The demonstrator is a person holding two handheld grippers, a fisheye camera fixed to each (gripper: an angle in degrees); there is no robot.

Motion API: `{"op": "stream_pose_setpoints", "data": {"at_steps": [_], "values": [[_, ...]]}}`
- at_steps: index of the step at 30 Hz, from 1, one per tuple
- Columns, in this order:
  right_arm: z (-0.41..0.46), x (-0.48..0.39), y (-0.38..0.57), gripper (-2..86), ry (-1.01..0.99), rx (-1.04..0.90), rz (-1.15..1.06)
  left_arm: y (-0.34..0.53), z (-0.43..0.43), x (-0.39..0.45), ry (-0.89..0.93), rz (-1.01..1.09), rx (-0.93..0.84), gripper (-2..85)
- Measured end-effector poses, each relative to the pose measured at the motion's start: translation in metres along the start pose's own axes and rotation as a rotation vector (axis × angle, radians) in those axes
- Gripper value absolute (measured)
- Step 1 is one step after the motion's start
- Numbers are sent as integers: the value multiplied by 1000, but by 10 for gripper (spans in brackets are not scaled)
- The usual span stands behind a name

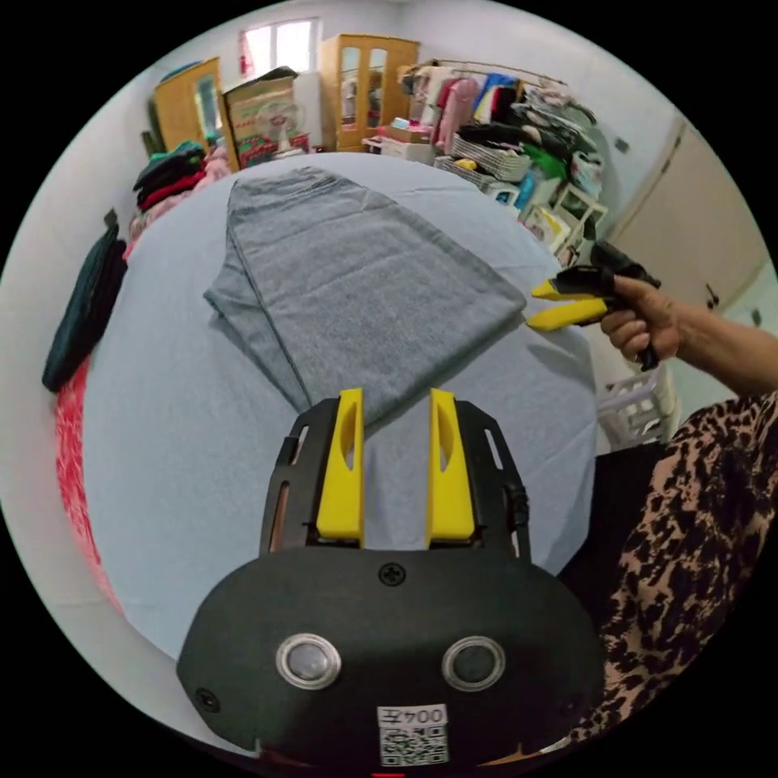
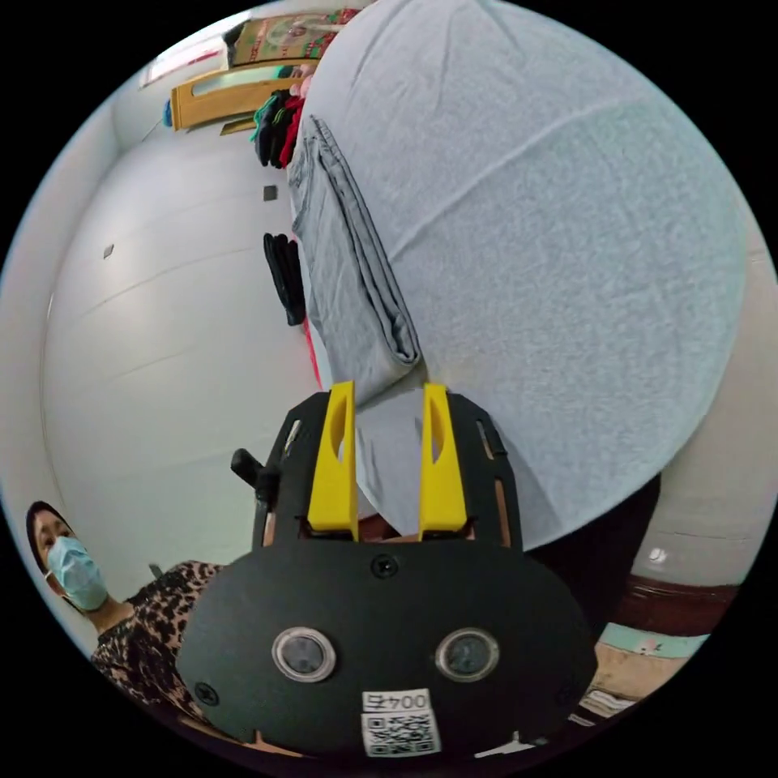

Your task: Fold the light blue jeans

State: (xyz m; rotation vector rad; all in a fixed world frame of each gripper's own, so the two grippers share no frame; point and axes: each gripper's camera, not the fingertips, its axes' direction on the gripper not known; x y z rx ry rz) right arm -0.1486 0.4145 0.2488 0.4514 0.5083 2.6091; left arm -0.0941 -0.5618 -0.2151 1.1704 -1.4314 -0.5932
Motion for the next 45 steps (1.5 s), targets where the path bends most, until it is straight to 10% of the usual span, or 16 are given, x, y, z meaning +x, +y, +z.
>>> {"op": "stream_pose_setpoints", "data": {"at_steps": [22, 35, 45], "values": [[92, -35, 40, 53, -36, 20, -56, -10, 42, 62, -252, 337, -122, 40], [287, -116, 164, 170, 1097, 24, -1021, -55, 23, 55, -80, 305, -209, 8], [450, -73, 182, 51, 1548, -216, -1386, -67, 11, 59, -65, 324, -206, 7]]}}
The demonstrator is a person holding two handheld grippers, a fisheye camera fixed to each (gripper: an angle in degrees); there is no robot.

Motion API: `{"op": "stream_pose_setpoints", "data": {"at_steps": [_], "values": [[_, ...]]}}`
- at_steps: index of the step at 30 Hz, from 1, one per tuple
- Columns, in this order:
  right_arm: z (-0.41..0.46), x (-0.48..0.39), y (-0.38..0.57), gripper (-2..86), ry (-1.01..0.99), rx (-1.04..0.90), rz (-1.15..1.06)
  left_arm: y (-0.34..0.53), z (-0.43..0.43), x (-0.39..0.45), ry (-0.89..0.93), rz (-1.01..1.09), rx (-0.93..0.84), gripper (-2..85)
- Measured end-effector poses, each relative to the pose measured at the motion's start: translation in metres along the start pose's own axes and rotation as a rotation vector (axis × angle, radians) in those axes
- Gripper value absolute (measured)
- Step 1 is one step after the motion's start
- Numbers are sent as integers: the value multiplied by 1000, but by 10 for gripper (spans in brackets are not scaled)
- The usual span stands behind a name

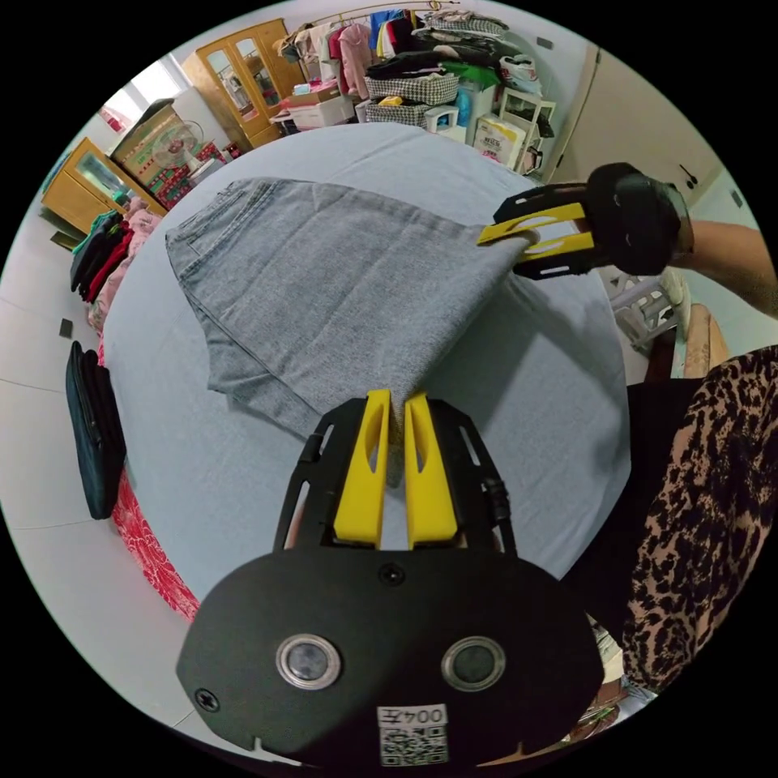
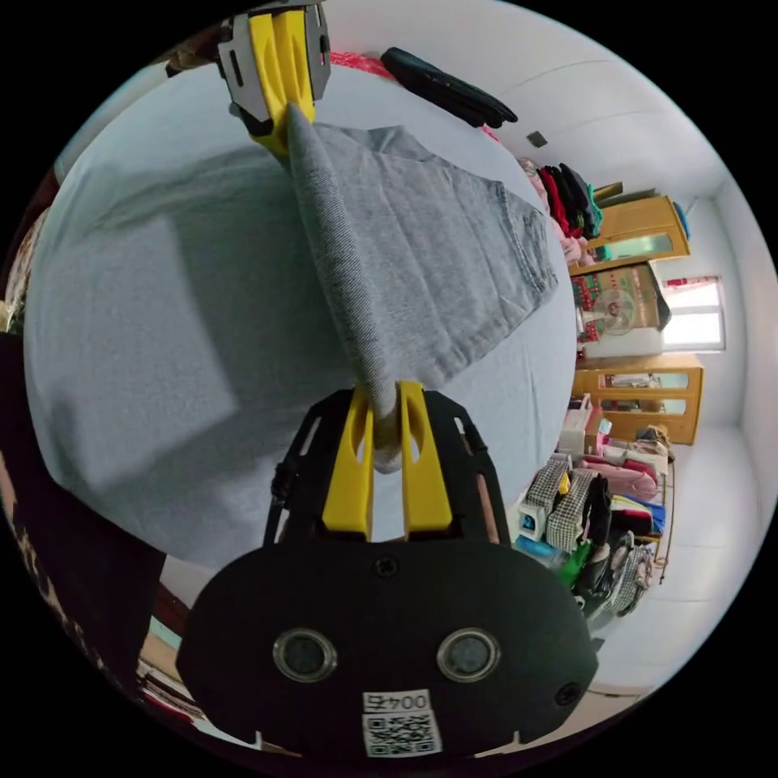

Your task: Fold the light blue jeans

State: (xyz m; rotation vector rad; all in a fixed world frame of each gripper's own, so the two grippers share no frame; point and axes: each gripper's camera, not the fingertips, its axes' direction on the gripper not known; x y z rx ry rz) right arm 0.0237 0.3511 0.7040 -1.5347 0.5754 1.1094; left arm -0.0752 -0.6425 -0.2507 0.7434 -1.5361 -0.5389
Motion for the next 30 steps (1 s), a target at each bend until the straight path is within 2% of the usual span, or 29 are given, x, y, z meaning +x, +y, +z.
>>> {"op": "stream_pose_setpoints", "data": {"at_steps": [7, 11, 21, 25, 30], "values": [[-48, -3, -29, 43, -14, 48, 7, 4, -49, 2, -49, 8, 72, 8], [-89, -10, -30, 43, -149, 69, 49, 13, -81, 12, -8, 44, 79, 8], [-155, -97, -6, 37, -597, -46, 47, 78, -108, 102, 346, 122, -84, 11], [-165, -96, -17, 34, -585, -65, 87, 80, -113, 93, 421, 90, -71, 13], [-188, -33, -48, 30, -556, -36, 147, 50, -144, 53, 446, 160, -73, 16]]}}
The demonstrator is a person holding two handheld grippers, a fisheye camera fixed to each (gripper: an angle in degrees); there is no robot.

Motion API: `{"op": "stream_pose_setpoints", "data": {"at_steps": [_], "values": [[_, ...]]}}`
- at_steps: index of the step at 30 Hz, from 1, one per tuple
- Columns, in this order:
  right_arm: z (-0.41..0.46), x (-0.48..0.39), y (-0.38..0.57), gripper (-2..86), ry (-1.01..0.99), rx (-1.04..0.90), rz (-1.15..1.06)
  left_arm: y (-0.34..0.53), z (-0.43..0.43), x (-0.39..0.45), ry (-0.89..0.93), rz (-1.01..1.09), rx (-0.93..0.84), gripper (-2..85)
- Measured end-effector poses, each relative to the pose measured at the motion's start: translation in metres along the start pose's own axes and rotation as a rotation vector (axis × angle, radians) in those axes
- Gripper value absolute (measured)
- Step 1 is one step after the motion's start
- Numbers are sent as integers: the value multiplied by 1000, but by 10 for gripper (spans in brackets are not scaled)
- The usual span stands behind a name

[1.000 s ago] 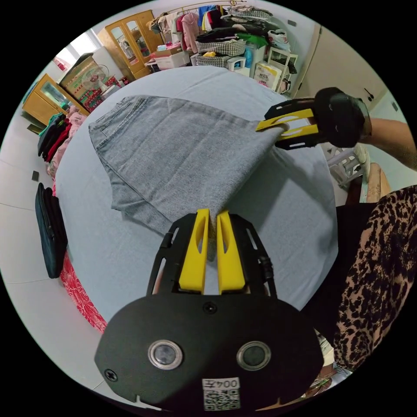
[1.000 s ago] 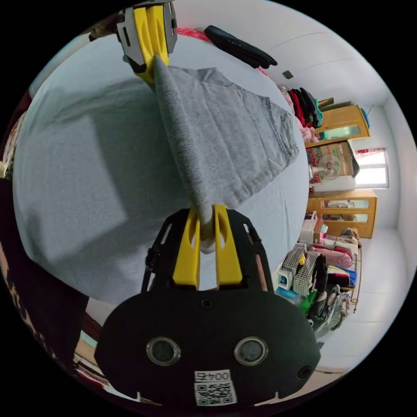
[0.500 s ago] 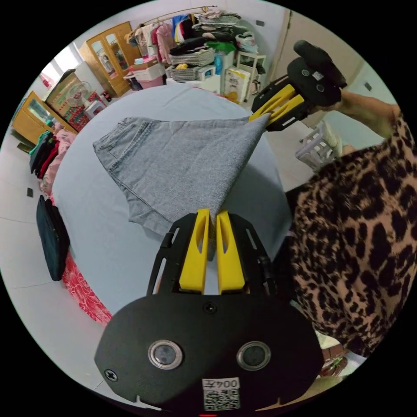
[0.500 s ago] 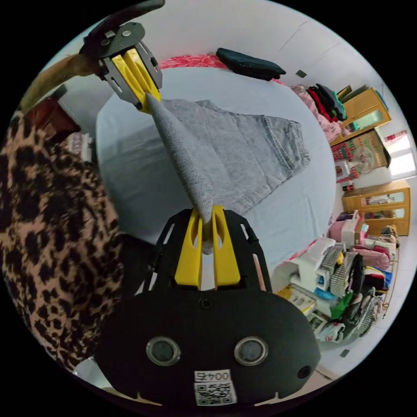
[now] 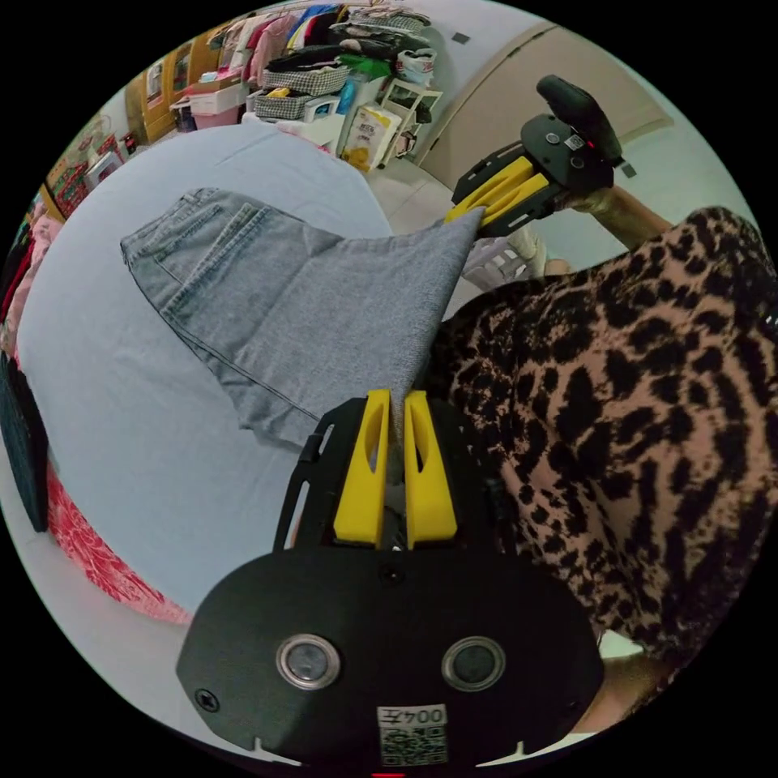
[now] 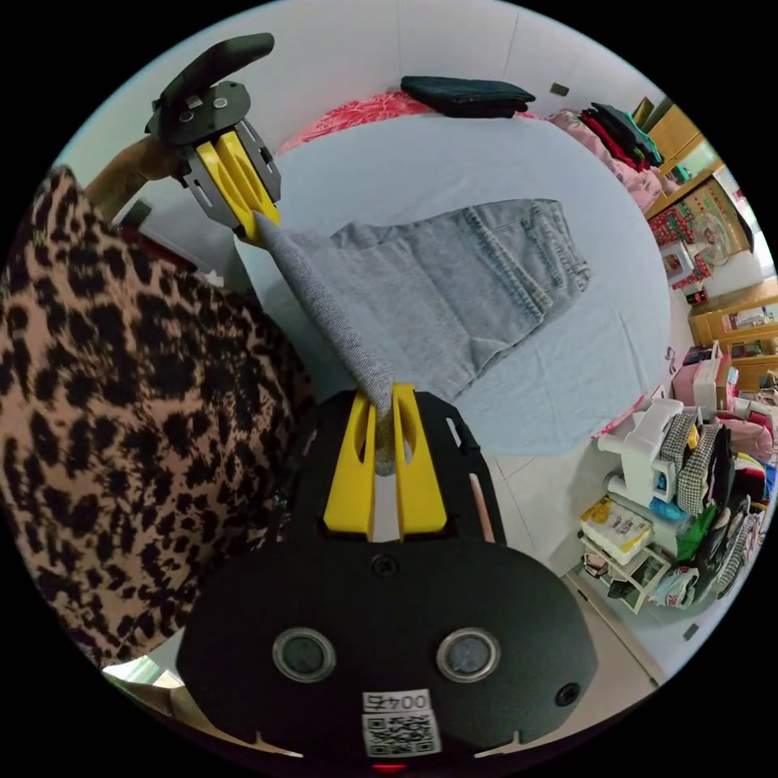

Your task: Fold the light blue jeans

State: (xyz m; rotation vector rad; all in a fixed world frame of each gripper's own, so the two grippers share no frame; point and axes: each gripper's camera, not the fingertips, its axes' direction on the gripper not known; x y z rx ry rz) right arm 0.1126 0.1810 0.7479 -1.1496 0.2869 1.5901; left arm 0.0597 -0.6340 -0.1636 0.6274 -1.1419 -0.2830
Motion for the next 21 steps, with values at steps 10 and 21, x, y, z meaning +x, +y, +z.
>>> {"op": "stream_pose_setpoints", "data": {"at_steps": [10, 21], "values": [[-67, 64, -41, 36, -76, -9, -114, -47, -78, -23, -47, 90, -15, 17], [-43, 134, -12, 71, -448, 17, 63, -50, -3, 23, 23, 116, -117, 20]]}}
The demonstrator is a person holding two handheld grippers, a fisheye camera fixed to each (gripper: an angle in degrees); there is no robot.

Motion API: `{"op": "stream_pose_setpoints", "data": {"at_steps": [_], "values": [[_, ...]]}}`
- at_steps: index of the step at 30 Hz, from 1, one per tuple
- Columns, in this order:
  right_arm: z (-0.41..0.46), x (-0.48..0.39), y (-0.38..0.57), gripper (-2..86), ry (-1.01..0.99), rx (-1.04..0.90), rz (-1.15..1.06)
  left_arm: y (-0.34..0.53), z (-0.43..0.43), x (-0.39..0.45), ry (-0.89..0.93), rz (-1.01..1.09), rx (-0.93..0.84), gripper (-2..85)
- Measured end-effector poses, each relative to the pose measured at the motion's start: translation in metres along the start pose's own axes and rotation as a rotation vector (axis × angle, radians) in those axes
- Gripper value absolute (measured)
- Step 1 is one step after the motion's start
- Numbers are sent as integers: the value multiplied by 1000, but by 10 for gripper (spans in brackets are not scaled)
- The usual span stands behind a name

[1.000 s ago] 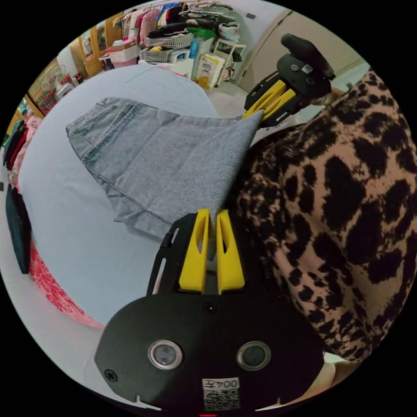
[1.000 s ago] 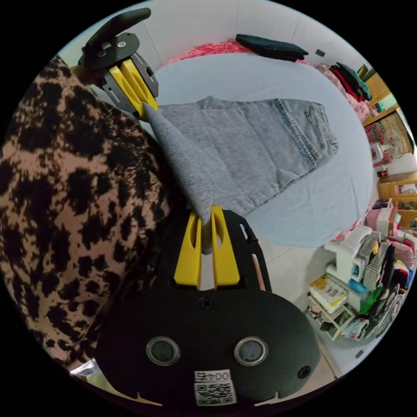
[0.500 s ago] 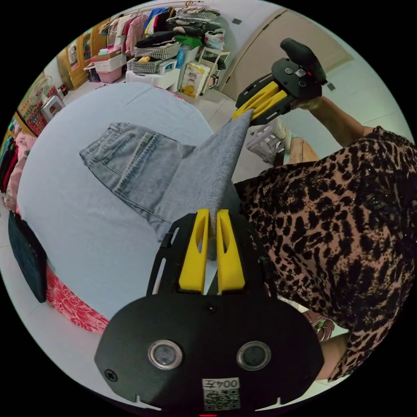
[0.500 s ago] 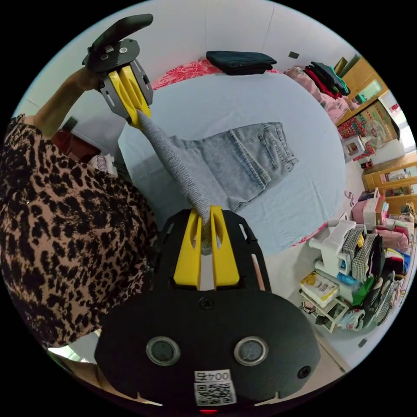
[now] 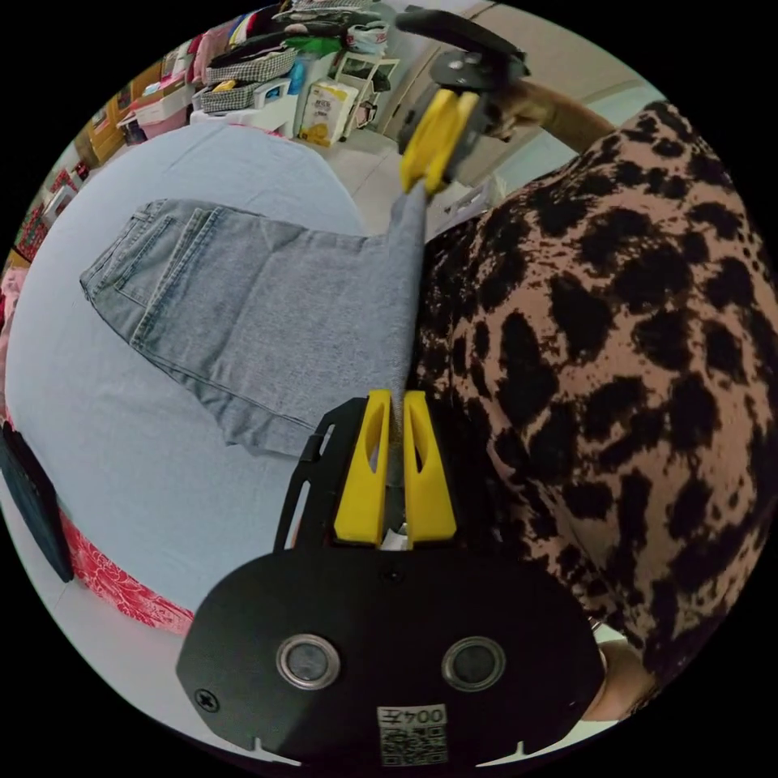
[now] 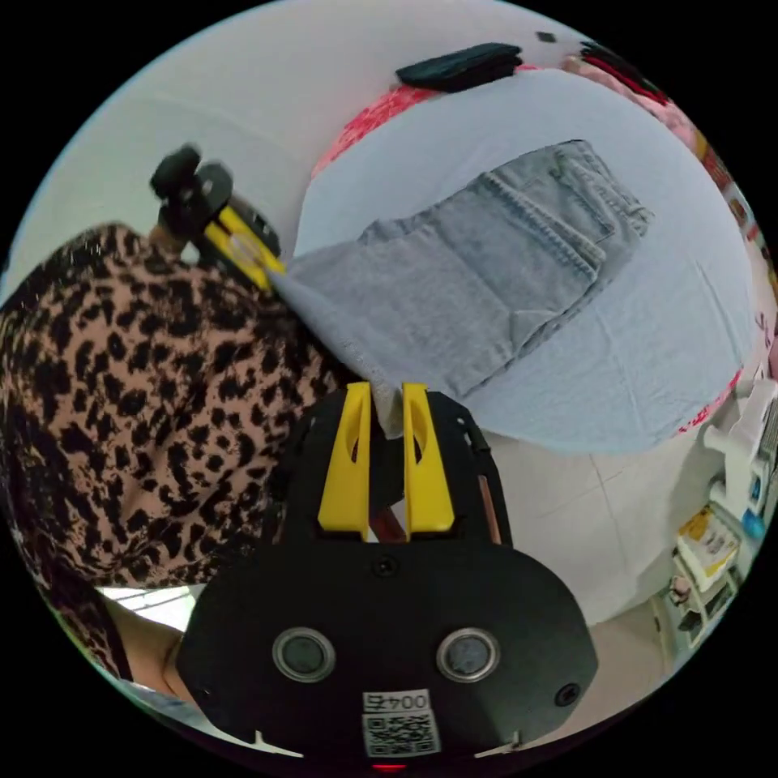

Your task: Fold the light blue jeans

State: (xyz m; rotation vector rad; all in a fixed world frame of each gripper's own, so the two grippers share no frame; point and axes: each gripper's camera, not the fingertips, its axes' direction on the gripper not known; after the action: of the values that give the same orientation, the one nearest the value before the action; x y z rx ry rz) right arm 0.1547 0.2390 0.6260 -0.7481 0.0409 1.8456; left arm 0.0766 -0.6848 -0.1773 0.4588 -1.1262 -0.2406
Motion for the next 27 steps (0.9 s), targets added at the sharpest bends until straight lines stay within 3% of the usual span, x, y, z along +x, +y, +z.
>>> {"op": "stream_pose_setpoints", "data": {"at_steps": [5, 10, 13, 16, 19, 21, 23, 27], "values": [[-11, 47, -34, 87, -43, 159, 56, -8, -8, -1, -2, -11, 17, 24], [-32, 92, -32, 64, -313, 317, 87, -16, -10, 5, -31, 4, -10, 26], [-37, 131, -24, 46, -339, 460, 245, -20, -11, 5, -23, -5, -10, 26], [-18, 143, -38, 46, -278, 413, 352, -26, -14, 6, -22, -8, -12, 25], [14, 147, -48, 33, -3, 190, 458, -33, -17, 5, -22, -4, -20, 25], [9, 152, -30, 59, -61, 229, 484, -36, -19, 4, -22, -1, -25, 25], [-15, 140, -16, 81, -110, 298, 399, -39, -22, 4, -25, 2, -28, 24], [-84, 87, 8, 212, -354, 413, 78, -44, -27, 0, -14, 2, -24, 24]]}}
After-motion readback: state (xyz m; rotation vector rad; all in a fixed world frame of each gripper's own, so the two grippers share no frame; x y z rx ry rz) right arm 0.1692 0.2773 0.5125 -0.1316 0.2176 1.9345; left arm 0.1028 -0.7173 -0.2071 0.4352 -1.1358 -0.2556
